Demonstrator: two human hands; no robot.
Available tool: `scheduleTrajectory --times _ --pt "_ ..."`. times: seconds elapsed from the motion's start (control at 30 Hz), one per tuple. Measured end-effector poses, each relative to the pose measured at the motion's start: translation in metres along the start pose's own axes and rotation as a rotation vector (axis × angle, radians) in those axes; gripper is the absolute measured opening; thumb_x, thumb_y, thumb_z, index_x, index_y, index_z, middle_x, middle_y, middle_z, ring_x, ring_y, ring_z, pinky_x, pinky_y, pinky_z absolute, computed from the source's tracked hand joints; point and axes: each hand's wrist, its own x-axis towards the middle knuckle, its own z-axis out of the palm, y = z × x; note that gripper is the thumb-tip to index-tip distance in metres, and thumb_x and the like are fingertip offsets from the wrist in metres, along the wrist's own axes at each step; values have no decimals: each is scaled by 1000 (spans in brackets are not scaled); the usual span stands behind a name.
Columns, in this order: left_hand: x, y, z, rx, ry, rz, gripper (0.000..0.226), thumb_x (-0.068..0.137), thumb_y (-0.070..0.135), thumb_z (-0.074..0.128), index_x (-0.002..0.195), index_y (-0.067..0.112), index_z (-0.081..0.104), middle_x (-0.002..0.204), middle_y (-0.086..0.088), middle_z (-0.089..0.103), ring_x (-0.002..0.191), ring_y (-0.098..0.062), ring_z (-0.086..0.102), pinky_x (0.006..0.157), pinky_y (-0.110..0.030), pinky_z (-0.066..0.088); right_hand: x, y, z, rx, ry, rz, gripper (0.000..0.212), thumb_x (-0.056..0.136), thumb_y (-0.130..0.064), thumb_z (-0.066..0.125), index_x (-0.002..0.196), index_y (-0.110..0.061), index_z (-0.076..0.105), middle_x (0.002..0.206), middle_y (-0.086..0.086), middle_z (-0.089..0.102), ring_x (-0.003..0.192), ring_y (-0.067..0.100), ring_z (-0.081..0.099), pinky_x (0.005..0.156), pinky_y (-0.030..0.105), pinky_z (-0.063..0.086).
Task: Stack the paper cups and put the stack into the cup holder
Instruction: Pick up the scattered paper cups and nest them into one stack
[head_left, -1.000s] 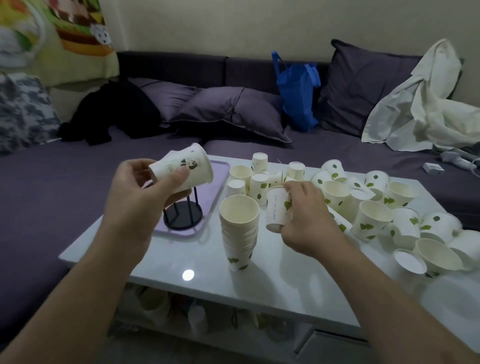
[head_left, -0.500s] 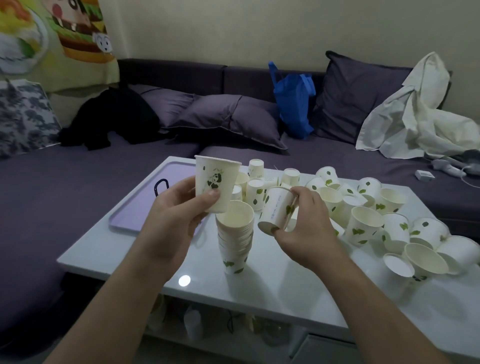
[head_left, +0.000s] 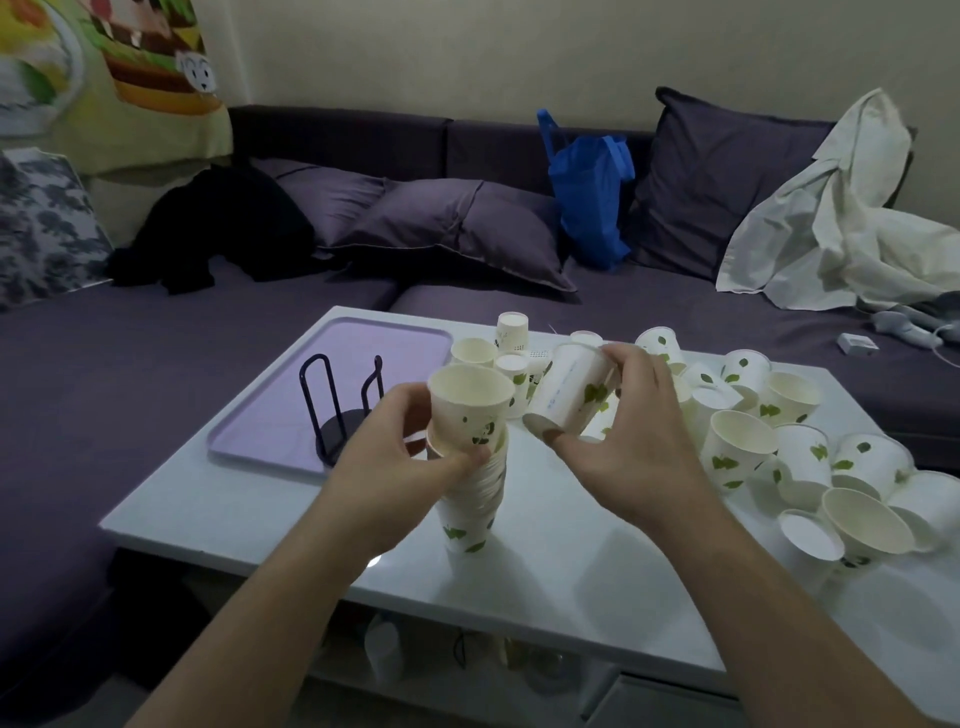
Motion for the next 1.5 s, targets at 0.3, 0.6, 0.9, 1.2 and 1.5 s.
scheduleTrajectory --times 0.3,0.6,0.9,1.2,1.5 --pt "-6 5 -4 79 -3 229 89 81 48 85 154 52 34 152 31 46 141 1 45 115 -31 40 6 -43 -23 111 187 -257 103 64 -30 102 147 -18 42 143 -1 40 132 19 45 108 31 47" --pt "-9 11 -3 91 65 384 74 94 20 76 154 43 38 141 29 58 136 11 49 108 -15 42 -1 -63 6 83 -17 -486 73 84 -8 85 148 -24 52 151 -2 34 143 19 38 111 17 42" --pt "-5 7 -11 159 78 304 67 93 23 78 151 33 44 139 28 59 131 8 53 102 -12 42 -3 -64 14 155 -182 -390 77 100 6 54 168 -17 25 174 -6 22 158 -3 15 120 7 19" --pt "-11 5 -14 87 -42 84 75 95 19 77 155 35 35 142 23 53 134 -3 51 119 -36 41 -20 -47 13 195 -323 -236 72 102 -39 59 166 -34 27 170 -22 29 155 -2 26 125 26 24" --pt "16 -18 -29 -11 153 10 33 110 14 50 139 26 60 128 12 69 113 -10 69 100 -32 55 -1 -11 30 152 -196 105 41 103 -9 53 142 -22 56 138 -6 61 119 12 59 104 34 50"
